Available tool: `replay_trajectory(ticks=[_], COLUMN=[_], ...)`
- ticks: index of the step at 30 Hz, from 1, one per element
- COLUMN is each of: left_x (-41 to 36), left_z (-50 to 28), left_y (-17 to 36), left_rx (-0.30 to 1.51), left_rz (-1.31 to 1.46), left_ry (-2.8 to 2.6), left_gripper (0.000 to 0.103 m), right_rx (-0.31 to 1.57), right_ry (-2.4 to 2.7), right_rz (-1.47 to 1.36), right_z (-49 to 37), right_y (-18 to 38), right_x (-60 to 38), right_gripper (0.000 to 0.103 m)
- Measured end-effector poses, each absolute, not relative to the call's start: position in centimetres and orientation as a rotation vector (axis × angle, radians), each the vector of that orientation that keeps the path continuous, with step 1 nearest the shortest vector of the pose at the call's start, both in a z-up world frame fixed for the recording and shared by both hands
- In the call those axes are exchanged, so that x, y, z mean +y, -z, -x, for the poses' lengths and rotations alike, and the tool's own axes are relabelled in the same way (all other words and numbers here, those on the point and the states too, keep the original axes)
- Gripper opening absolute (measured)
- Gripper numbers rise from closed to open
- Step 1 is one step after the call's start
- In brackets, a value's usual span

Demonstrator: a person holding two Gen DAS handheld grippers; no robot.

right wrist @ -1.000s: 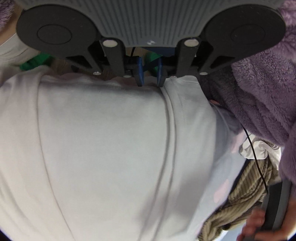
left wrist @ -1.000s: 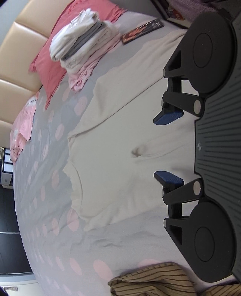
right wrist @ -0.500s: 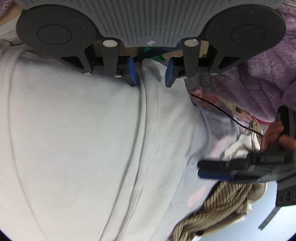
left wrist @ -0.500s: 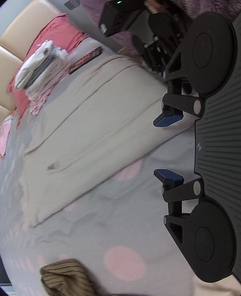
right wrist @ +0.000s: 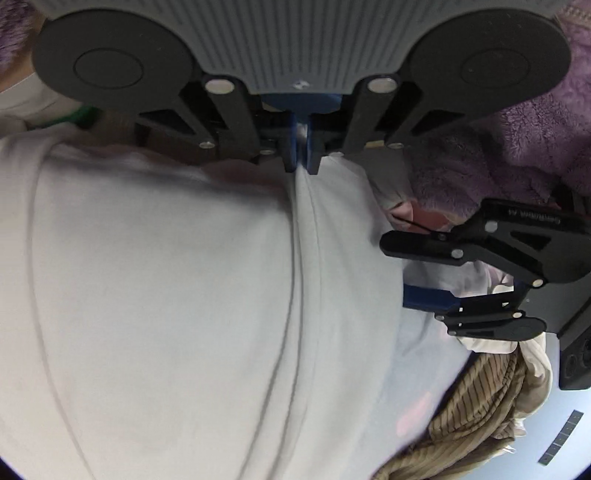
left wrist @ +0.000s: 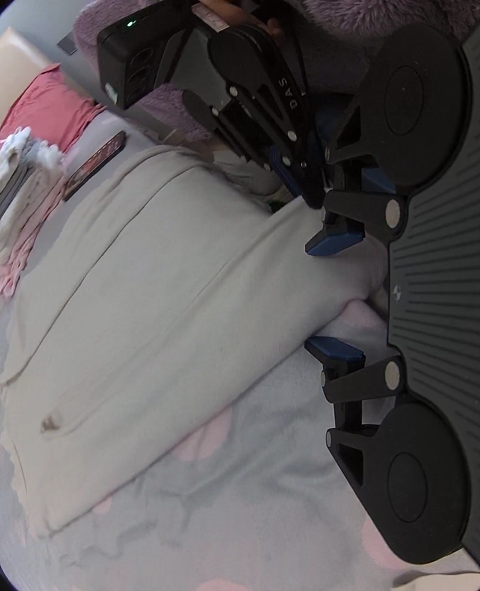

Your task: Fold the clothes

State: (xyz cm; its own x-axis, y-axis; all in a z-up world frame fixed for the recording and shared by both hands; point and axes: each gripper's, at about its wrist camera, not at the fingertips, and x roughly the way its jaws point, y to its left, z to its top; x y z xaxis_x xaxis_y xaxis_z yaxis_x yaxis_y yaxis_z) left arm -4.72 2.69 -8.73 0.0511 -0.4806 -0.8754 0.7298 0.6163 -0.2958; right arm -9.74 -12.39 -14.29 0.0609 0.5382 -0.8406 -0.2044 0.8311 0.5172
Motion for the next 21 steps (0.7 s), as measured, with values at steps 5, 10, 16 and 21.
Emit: replay_trajectory(ticks=[5, 10, 16, 21], left_x=[2.7, 2.9, 5.4, 5.9], left_z=[5.4, 6.6, 5.7, 3.7], left_y=[9.5, 10.9, 7.0, 3.6], left_rx=[1.29, 1.399, 1.295, 1.169], left_rz=[-0.275, -0.374, -0.281, -0.185], left_ry=[0.956, 0.924, 0.864, 0.822], left_gripper=[0.019, 0.014, 0.015, 0.026], right_rx=[1.399, 1.393, 1.381, 1.331], right_ry=[-0.565, -0.559, -0.51, -0.518], right_rz=[-0.23, -0.205, -0.144, -0.118], right_z=[9.7, 10.0, 10.4, 9.8], right_y=[14.4, 14.0, 12.8, 10.8], right_x=[-12.0, -11.8, -12.0, -12.6], right_gripper=[0.006, 0.011, 0.024, 0.028])
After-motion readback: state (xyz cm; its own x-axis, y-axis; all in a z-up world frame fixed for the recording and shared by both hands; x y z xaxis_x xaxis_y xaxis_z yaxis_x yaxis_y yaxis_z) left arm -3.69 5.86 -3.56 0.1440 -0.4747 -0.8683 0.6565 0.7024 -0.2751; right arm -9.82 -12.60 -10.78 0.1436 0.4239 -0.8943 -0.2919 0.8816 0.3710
